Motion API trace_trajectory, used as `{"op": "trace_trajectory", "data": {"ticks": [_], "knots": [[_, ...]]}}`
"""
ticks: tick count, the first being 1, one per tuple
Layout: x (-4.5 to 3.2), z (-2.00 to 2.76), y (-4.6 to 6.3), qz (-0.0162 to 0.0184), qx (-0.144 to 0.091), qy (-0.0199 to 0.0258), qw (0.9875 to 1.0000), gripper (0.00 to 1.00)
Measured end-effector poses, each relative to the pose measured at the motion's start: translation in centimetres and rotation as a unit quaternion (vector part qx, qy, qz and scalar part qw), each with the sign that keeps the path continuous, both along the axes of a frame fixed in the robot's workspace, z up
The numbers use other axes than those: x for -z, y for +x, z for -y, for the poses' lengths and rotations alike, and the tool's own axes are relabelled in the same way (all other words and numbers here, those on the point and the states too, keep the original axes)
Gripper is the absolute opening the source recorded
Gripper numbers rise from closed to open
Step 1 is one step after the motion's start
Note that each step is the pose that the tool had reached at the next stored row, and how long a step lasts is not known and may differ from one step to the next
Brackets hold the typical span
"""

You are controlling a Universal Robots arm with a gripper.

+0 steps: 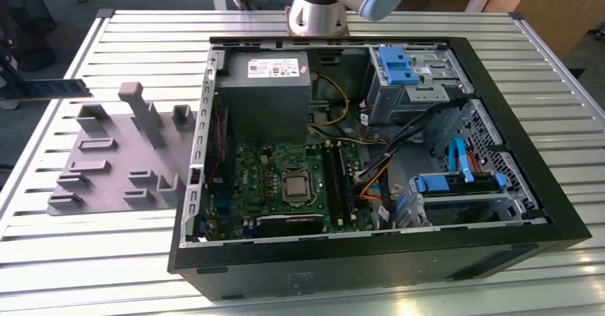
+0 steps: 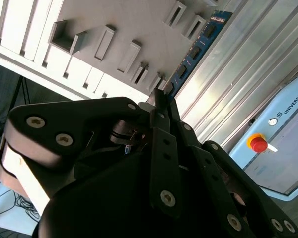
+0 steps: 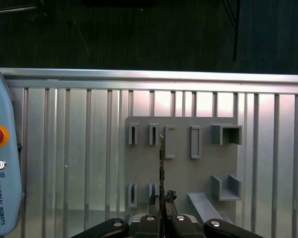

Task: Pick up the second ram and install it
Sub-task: 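Pick up the second ram and move it above second insertion slot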

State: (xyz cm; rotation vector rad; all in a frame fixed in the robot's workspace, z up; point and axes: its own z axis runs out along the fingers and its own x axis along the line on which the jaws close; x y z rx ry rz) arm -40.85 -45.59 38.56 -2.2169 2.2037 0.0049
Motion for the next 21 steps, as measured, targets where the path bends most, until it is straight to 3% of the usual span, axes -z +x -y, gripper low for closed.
{"op": "trace_trajectory", "data": {"ticks": [16, 21], "knots": [[-1.40, -0.01, 0.0, 0.0000, 0.000, 0.0000, 1.0000, 0.14], [-1.44, -0.01, 0.0, 0.0000, 0.000, 0.0000, 1.0000, 0.14]]}}
